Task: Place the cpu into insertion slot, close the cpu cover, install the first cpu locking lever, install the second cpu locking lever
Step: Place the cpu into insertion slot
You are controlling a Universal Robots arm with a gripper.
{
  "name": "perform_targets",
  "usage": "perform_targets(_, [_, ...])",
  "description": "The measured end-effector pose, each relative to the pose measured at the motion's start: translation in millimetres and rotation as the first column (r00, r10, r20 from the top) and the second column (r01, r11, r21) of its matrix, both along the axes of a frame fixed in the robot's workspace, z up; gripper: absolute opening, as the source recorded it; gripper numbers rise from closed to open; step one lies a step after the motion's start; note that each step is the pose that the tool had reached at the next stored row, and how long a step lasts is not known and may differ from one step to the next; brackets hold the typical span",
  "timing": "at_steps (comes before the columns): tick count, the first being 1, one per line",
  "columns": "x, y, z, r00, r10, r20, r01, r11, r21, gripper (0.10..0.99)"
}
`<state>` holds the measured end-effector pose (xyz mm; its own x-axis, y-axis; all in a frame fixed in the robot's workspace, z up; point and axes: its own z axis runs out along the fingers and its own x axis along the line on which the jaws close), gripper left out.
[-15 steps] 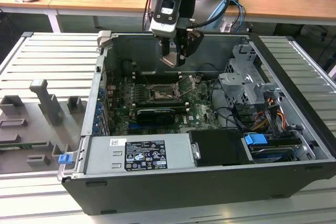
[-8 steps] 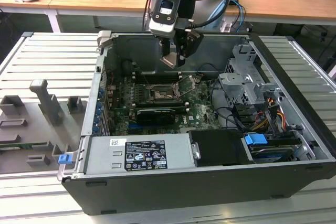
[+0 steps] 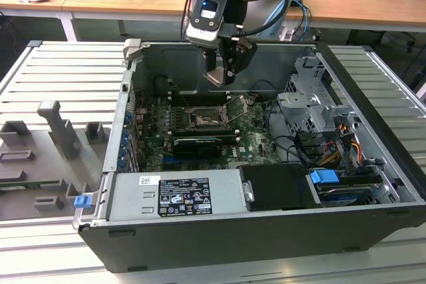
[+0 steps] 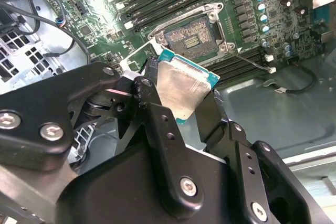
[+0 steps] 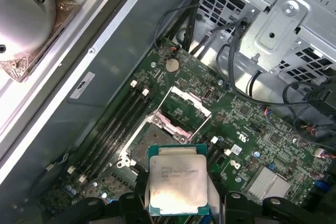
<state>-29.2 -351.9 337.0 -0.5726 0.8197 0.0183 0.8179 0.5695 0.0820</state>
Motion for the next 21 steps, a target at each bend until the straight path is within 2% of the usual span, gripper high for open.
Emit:
perform_targets(7, [0.0, 0.0, -0.7, 0.999, -0.044, 0.0, 0.044, 0.999, 0.0, 0.529])
perform_targets(11, [0.0, 0.0, -2.7, 0.9961, -0.088, 0.0001, 0.088, 0.9961, -0.001, 0.529])
perform_targets(15, [0.0, 0.0, -6.3, 0.9875, -0.158, 0.0003, 0.158, 0.9875, -0.003, 0.529])
perform_targets(21, [0.1, 0.1, -7.8, 0.9783, -0.207, 0.0008, 0.207, 0.9783, -0.007, 0.529])
